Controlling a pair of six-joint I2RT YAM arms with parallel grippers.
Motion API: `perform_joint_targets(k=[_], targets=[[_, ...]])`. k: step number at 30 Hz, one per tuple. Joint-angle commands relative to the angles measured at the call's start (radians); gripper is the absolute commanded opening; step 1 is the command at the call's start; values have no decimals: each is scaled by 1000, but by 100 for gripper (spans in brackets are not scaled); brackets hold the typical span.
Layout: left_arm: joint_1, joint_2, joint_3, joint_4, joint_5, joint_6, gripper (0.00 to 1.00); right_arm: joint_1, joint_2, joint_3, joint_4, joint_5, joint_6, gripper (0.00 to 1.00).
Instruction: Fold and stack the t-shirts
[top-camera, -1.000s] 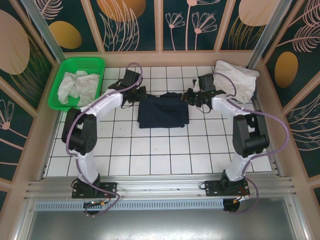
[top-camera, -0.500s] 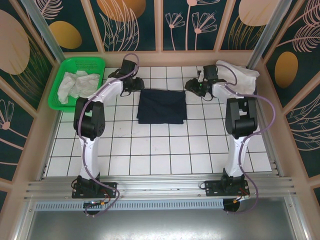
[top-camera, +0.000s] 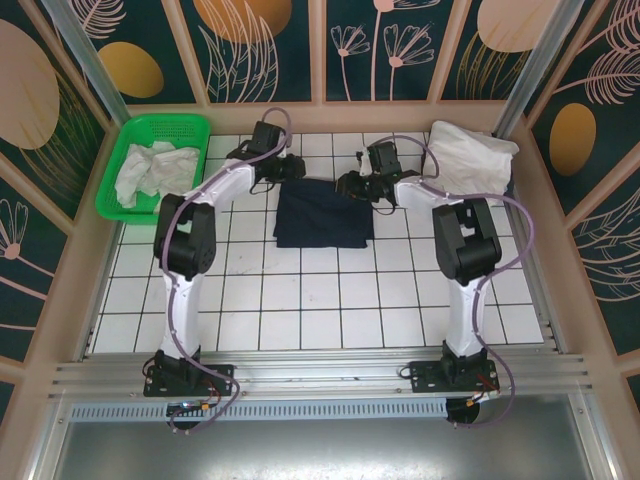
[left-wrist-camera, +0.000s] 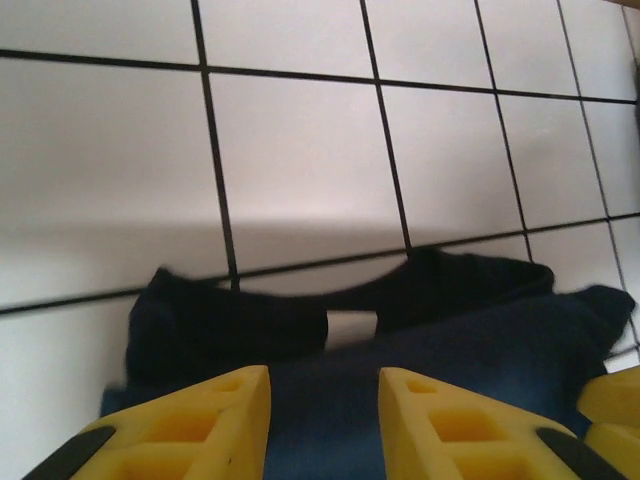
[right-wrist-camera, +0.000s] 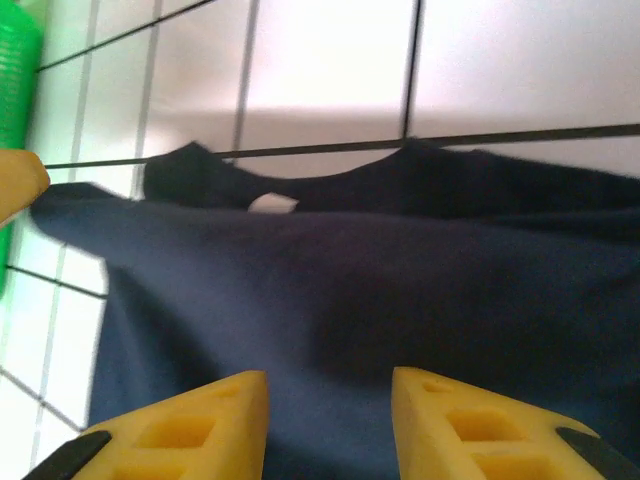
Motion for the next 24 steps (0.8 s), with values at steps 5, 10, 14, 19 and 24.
perform_joint_targets(k=[5,10,14,19,24], targets=[[17,201,199,-83,-60,45,34,-63,183,243,-45,14,-81,35],[35,241,247,-111,-129,39,37,-61,275,327,-130,9,-95,36],[42,205,279,-170,-212,66,41,-45,273,269,-138,38,-106,36],[43,37,148,-164,-278,88,47,-18,160,91,-140,114,-98,36],[39,-238,-220,28,-93,50,53,5,-96,-324,-40,159,-8,36]])
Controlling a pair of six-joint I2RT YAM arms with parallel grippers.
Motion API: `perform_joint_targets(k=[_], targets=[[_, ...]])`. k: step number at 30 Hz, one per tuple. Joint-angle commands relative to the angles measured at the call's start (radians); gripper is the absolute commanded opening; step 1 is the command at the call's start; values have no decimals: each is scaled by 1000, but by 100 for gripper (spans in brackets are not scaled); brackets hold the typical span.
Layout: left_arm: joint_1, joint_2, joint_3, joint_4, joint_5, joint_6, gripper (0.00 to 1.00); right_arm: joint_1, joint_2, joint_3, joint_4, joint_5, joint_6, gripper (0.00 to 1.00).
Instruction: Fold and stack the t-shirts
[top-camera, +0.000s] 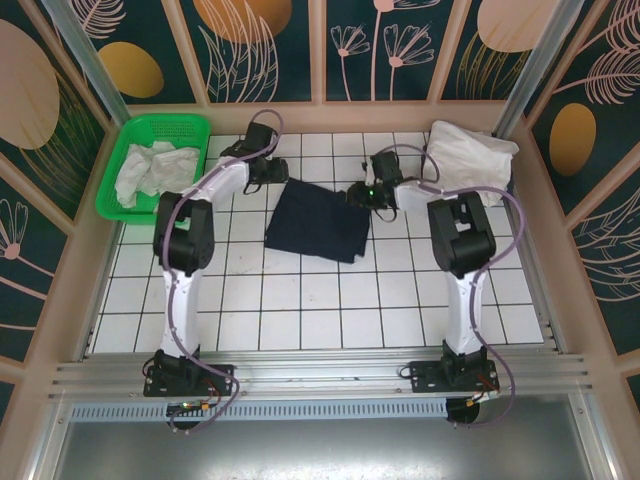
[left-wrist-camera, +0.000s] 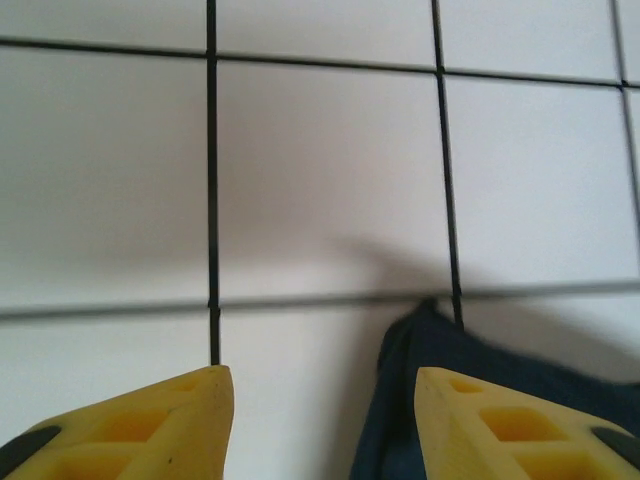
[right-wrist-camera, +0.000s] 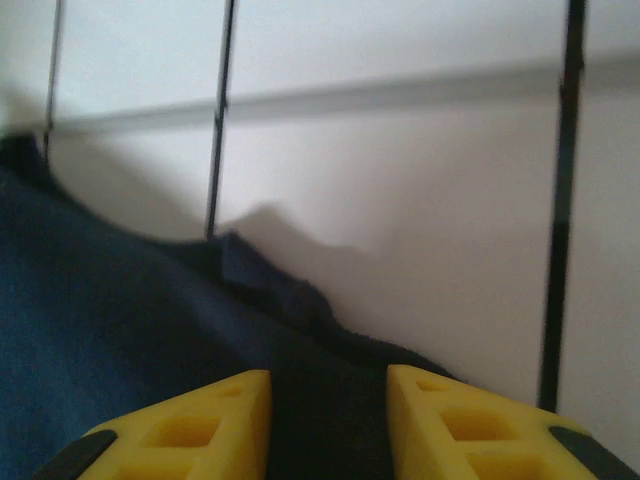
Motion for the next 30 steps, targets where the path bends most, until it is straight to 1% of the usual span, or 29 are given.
perform_joint_targets(k=[1,2,3,5,6,8,10,12,13,14,16,17,19,21,22,26,30], targets=[[-8,-228,-243,187,181,-40,55,16,-149,-271,-49,51,97,36],[-16,-284,-333,264,231,-65,57,22,-207,-360,-39,51,141,35],[-31,-330,-412,309,252,-78,59,37,-269,-445,-27,40,179,35],[-62,-386,-513,332,240,-95,59,95,-367,-558,-39,44,231,35],[-77,-403,-549,334,236,-108,59,130,-424,-587,-69,63,247,35],[-114,-406,-603,362,237,-133,60,167,-521,-612,-110,101,265,36],[-145,-363,-599,372,245,-139,59,164,-612,-608,-107,121,251,40],[-170,-289,-545,351,262,-139,55,138,-656,-572,-101,153,201,50],[-180,-262,-521,352,266,-137,54,125,-661,-550,-95,163,174,51],[-192,-230,-492,353,259,-135,54,111,-660,-530,-79,170,144,55],[-209,-167,-426,336,276,-128,54,82,-651,-506,-41,167,107,73],[-217,-136,-392,327,276,-129,54,68,-645,-507,-6,149,92,79],[-234,-81,-328,310,291,-124,53,34,-630,-518,62,97,82,99],[-253,-27,-271,315,295,-117,53,-17,-592,-538,130,-37,113,99],[-255,1,-245,322,317,-117,53,-26,-581,-551,164,-77,131,99],[-255,112,-108,293,353,-117,52,-10,-556,-603,221,-81,170,99],[-254,131,1,268,388,-114,53,5,-552,-668,245,-66,206,92]])
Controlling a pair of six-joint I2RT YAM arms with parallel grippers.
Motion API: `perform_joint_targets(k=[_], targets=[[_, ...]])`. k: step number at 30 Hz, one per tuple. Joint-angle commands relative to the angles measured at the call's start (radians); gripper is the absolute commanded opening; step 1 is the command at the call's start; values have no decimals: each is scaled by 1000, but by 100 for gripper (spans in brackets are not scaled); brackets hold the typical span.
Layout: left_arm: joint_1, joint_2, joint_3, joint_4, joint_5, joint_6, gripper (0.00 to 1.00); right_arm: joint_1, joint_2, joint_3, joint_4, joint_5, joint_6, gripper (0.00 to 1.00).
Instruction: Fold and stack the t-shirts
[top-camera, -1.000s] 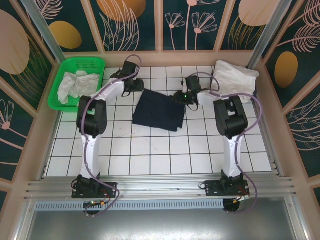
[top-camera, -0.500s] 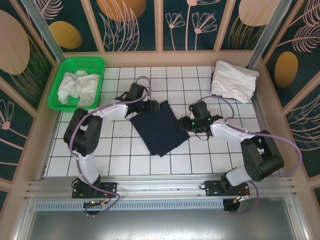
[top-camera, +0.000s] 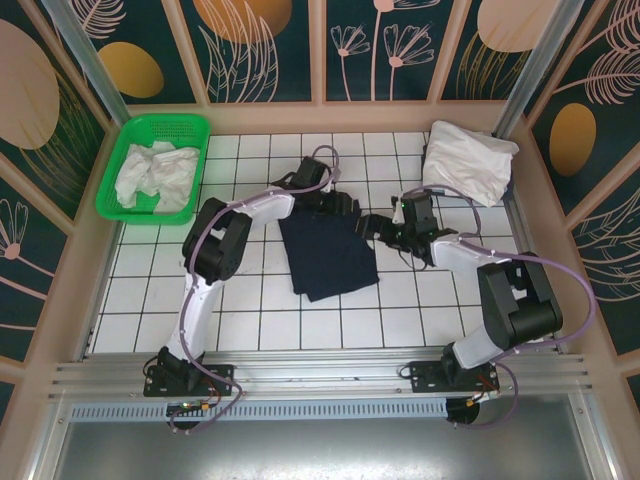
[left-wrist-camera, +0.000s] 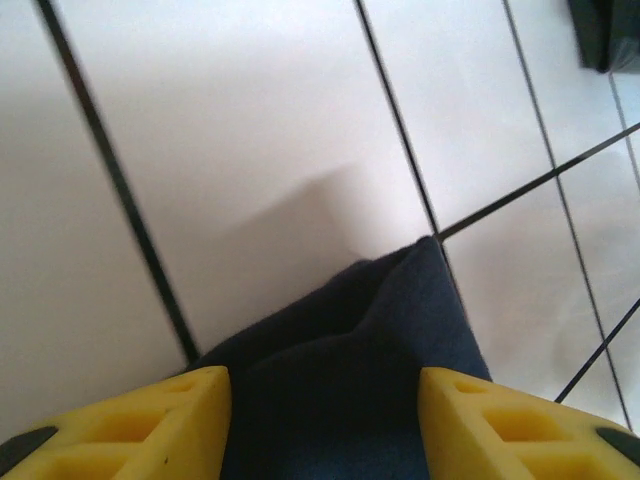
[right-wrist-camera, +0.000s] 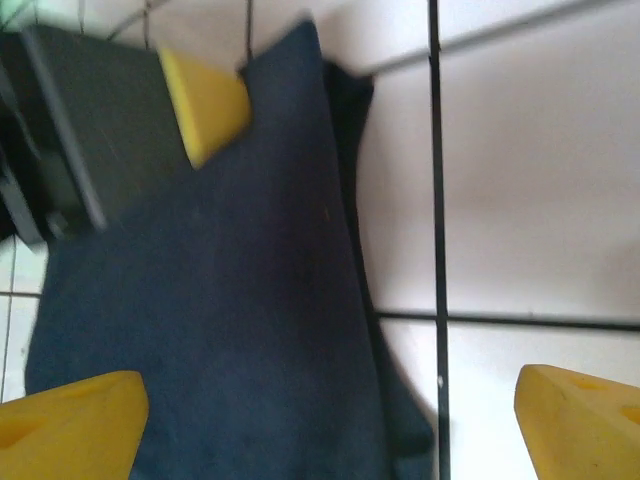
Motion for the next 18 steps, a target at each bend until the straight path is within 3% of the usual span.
perform_joint_targets(k=[1,4,8,13,18], targets=[[2,-8,77,-27,49,8,54,25,29,-33,56,-21,38,91],[5,-96,61,-48,-8,29,64,55,98,6,24,3,29,88],[14,-313,-126,-22,-169,55,73,85,188,84,-14,14,4,81],[51,-538,-432,17,-304,22,75,136,280,193,-77,35,-15,70],[61,-643,-669,88,-328,-36,74,202,326,279,-137,63,-15,66]])
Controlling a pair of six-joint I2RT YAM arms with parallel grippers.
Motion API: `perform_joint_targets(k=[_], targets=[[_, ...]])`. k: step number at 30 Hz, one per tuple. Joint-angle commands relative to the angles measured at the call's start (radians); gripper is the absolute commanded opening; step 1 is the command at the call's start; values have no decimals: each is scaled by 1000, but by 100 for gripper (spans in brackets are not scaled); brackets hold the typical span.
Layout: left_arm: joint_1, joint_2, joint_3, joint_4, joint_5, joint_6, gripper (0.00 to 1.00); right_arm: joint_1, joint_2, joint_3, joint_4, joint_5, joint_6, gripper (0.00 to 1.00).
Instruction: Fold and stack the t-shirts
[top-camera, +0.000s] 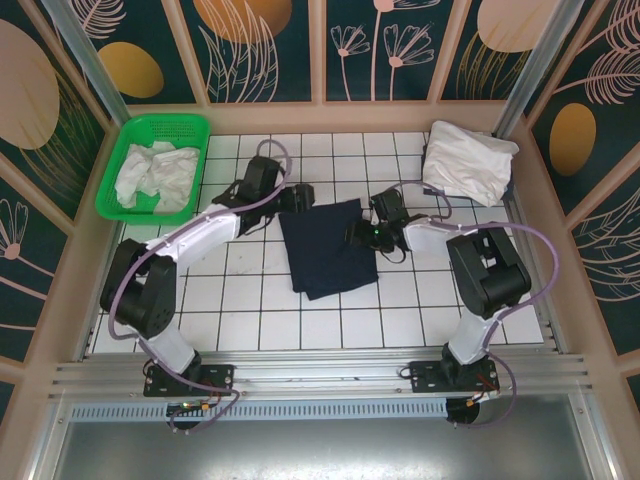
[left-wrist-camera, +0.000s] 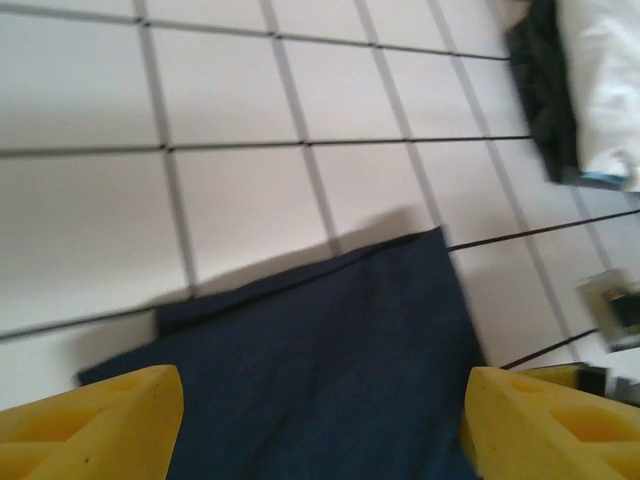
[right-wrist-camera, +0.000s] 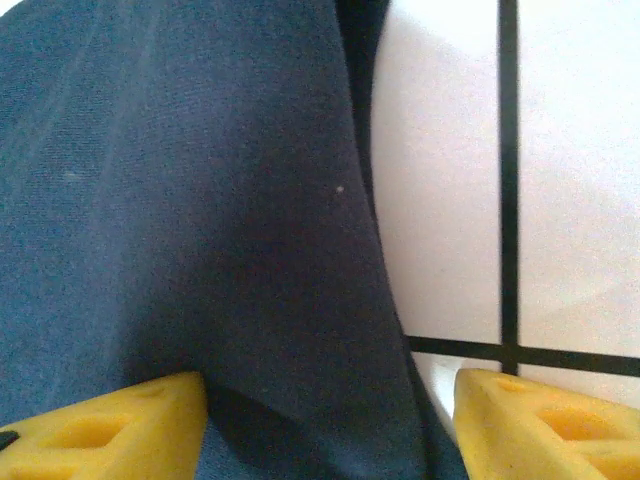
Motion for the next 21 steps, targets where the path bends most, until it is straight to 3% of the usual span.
perform_joint_targets(k=[1,8,16,21], targets=[[-3,0,-125,32,-51,-51,74,92,73,61,22,-37,-17,65],[0,85,-166,64,-40,-70,69,111,41,46,38,-60,23,52],[0,217,-42,43,-9,88,64,86,-157,-77,104,-130,57,54],[0,292,32,45,22,98,59,12,-110,-88,92,-83,47,58]])
